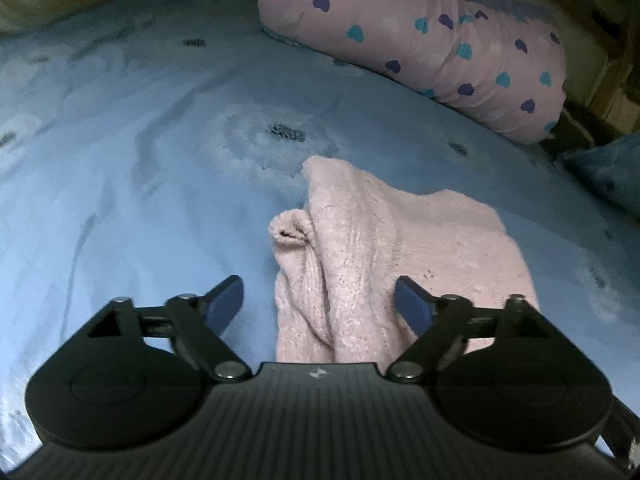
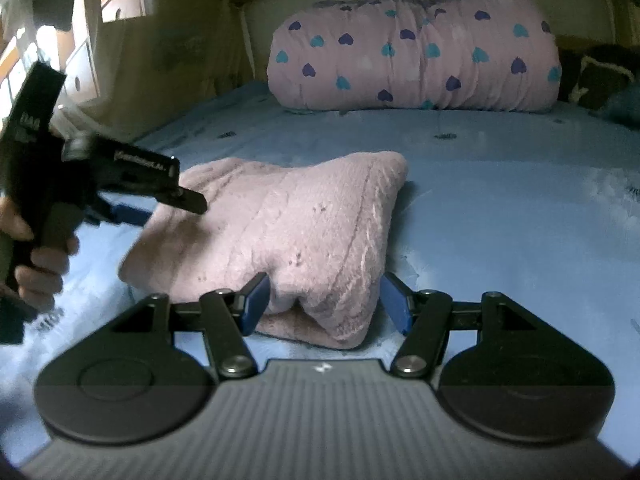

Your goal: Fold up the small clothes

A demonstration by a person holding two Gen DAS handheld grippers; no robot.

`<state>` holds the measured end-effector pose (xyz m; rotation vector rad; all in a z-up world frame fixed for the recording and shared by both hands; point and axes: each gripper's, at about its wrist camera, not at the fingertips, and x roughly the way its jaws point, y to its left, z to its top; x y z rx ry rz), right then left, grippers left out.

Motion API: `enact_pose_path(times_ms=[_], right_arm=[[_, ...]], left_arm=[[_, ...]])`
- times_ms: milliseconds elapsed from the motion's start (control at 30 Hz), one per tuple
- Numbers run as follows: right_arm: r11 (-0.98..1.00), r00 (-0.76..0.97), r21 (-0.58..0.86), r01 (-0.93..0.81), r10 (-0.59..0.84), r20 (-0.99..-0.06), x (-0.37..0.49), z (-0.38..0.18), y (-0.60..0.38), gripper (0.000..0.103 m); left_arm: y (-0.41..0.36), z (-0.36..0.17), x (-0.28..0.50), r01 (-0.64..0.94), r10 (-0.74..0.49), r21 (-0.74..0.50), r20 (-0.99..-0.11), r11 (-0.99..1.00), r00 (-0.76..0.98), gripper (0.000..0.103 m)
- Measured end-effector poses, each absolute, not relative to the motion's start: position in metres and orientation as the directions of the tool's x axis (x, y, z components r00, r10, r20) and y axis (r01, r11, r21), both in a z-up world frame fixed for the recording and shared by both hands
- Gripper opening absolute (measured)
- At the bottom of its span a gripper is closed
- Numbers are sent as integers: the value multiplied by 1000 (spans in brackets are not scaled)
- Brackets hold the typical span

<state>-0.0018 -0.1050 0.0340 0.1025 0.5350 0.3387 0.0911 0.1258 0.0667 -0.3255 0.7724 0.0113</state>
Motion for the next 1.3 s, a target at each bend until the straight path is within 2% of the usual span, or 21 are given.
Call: enact_pose_path(times_ms=[67,133,233,400,600,700,1300], right_arm=[[929,801,230,-289,366,-473,2,39,-110,65],[920,802,281,-274,380,-461,8,43,-116,76],[905,790,339,-258,399,-464,23,46,-124,76],[856,706,443,-265,485,-516,54,30,-130,76],[810,643,533,-245,548,-536,77,7,-130,79],[767,624,597,-236,590,-512,86,-4,-132,81],[745,611,615,-258,619,-493,97,-4,-127,80]], left_arm=[[129,63,92,-131,-129,-306,-699,943,704,90],[132,58,93,-153,-123,-309,-715,939,688,92],[136,46,97,-172,-118,-302,-742,938,660,98],[146,33,101,-178,-208,-406,-739,897,640,98],[135,29,101,-104,-242,-394,-729,913,640,99],[125,27,100,-57,-256,-376,-726,925,638,99],[114,22,100,-14,-280,-377,-710,926,646,99]])
